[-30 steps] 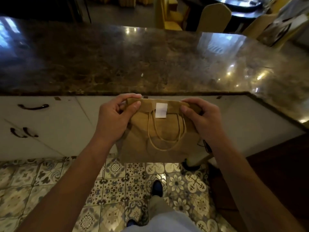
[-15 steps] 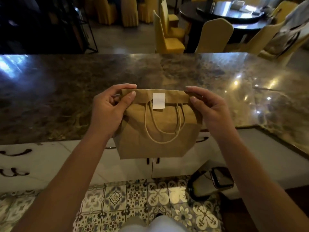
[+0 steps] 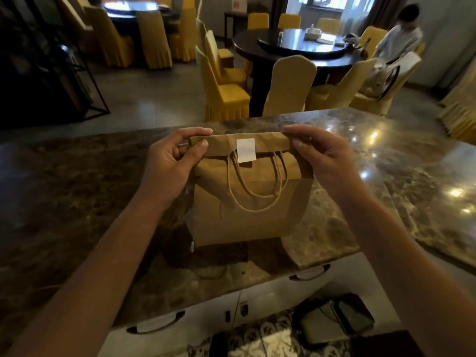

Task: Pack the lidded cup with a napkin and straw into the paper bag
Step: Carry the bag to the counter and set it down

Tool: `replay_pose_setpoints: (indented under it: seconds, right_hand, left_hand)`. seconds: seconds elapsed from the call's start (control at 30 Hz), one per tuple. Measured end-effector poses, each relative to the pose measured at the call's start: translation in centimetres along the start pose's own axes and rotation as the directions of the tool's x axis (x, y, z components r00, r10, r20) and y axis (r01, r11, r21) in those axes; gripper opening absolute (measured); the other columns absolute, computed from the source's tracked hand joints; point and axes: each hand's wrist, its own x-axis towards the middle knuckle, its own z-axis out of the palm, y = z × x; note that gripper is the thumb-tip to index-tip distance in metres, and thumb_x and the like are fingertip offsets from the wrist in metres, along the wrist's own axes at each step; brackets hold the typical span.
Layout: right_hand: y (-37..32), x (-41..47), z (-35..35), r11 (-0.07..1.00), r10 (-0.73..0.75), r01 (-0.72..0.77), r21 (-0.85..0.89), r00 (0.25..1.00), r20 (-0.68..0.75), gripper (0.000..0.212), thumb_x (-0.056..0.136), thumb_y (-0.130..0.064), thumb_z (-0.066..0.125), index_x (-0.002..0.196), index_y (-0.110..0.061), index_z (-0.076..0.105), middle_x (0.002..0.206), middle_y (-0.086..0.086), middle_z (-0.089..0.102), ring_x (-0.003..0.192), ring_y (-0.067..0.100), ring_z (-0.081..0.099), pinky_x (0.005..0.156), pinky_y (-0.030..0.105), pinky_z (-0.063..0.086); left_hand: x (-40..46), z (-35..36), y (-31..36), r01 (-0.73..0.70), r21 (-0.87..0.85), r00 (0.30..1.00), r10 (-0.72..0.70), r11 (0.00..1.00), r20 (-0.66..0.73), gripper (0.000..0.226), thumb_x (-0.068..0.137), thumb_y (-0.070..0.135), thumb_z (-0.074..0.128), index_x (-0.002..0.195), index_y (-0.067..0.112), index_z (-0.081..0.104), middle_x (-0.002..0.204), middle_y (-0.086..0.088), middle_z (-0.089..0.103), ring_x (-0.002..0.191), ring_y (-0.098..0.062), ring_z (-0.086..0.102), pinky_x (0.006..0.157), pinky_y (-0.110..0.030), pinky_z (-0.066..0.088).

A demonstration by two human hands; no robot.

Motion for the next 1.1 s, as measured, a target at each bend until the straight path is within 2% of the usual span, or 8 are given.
replay_pose_setpoints:
  seconds: [0.1, 0.2, 0.33, 0.43, 0.6, 0.8, 1.03, 1.1]
  right_hand:
    - [1.0, 3.0, 0.2, 0.999, 0.008, -0.009, -0.046, 1.0, -0.024, 0.034, 0.1, -0.007, 0.06, 0.115, -0.034, 0.075, 0.113, 0.002, 0.074, 0.107, 0.023, 0.071, 0.093, 0.044, 0.058]
    - [2.3, 6.2, 0.2, 0.997, 0.018, -0.02, -0.075, 0.999, -0.034, 0.03, 0.1, -0.009, 0.06, 0.117, -0.029, 0.075, 0.116, 0.006, 0.074, 0.11, 0.025, 0.07, 0.095, 0.047, 0.057]
    - [3.6, 10.7, 0.2, 0.989, 0.059, -0.067, -0.135, 0.996, -0.061, 0.027, 0.101, -0.009, 0.059, 0.119, -0.022, 0.073, 0.116, 0.006, 0.073, 0.106, 0.018, 0.071, 0.091, 0.036, 0.059]
    - [4.8, 12.8, 0.5, 0.979, 0.067, -0.079, -0.188, 0.995, -0.068, 0.029, 0.1, -0.007, 0.059, 0.116, -0.026, 0.074, 0.113, 0.003, 0.074, 0.105, 0.013, 0.071, 0.091, 0.032, 0.059]
    - [7.6, 15.0, 1.6, 0.967, 0.097, -0.124, -0.223, 0.987, -0.131, 0.03, 0.101, -0.008, 0.058, 0.117, -0.027, 0.074, 0.111, -0.006, 0.074, 0.106, 0.009, 0.071, 0.093, 0.034, 0.06]
    - [9.5, 16.7, 2.3, 0.95, 0.125, -0.159, -0.267, 0.982, -0.142, 0.029, 0.103, -0.014, 0.056, 0.124, -0.026, 0.072, 0.116, -0.005, 0.072, 0.109, 0.008, 0.069, 0.09, 0.031, 0.06]
    - [10.0, 17.1, 2.3, 0.93, 0.113, -0.158, -0.331, 0.982, -0.153, 0.029, 0.103, -0.019, 0.057, 0.131, -0.02, 0.066, 0.114, -0.004, 0.069, 0.101, -0.001, 0.068, 0.081, 0.019, 0.057]
    - [10.2, 17.0, 2.1, 0.922, 0.128, -0.174, -0.346, 0.98, -0.153, 0.029, 0.102, -0.021, 0.059, 0.131, -0.02, 0.065, 0.114, -0.002, 0.07, 0.103, 0.004, 0.069, 0.085, 0.025, 0.059]
  left_hand:
    - [3.8, -0.3, -1.5, 0.015, 0.008, 0.997, -0.016, 1.0, 0.069, 0.027, 0.101, 0.016, 0.058, 0.126, 0.024, 0.067, 0.118, 0.018, 0.062, 0.099, 0.0, 0.068, 0.074, -0.017, 0.057]
    - [7.7, -0.3, -2.8, 0.014, 0.046, 0.995, -0.019, 0.999, 0.1, 0.028, 0.102, 0.022, 0.057, 0.125, 0.037, 0.064, 0.12, 0.02, 0.059, 0.103, -0.004, 0.067, 0.075, -0.02, 0.059]
    - [13.1, -0.3, -5.0, -0.02, 0.136, 0.993, 0.004, 0.99, 0.118, 0.03, 0.102, 0.025, 0.059, 0.131, 0.03, 0.063, 0.13, 0.001, 0.064, 0.11, -0.009, 0.066, 0.076, -0.017, 0.06]
    - [15.5, 0.3, -7.4, -0.04, 0.177, 0.992, 0.019, 0.983, 0.122, 0.03, 0.101, 0.024, 0.06, 0.132, 0.025, 0.064, 0.127, 0.005, 0.062, 0.106, -0.003, 0.062, 0.071, -0.007, 0.054]
    - [17.4, 1.6, -10.7, -0.093, 0.269, 0.995, 0.083, 0.959, 0.048, 0.031, 0.101, 0.026, 0.061, 0.132, 0.022, 0.065, 0.124, 0.011, 0.063, 0.113, -0.002, 0.057, 0.081, -0.004, 0.048]
    - [18.5, 2.0, -13.1, -0.072, 0.248, 0.997, 0.072, 0.966, 0.009, 0.031, 0.101, 0.024, 0.061, 0.132, 0.019, 0.065, 0.128, 0.0, 0.067, 0.115, -0.007, 0.06, 0.093, -0.032, 0.059]
    - [19.4, 2.1, -13.9, -0.04, 0.234, 0.999, 0.032, 0.971, 0.039, 0.032, 0.101, 0.026, 0.061, 0.132, 0.022, 0.063, 0.134, -0.002, 0.064, 0.12, -0.012, 0.059, 0.094, -0.034, 0.059]
    - [19.5, 2.1, -14.0, -0.045, 0.241, 0.998, 0.035, 0.969, 0.045, 0.032, 0.1, 0.027, 0.062, 0.132, 0.022, 0.064, 0.131, 0.0, 0.065, 0.118, -0.011, 0.059, 0.094, -0.035, 0.059]
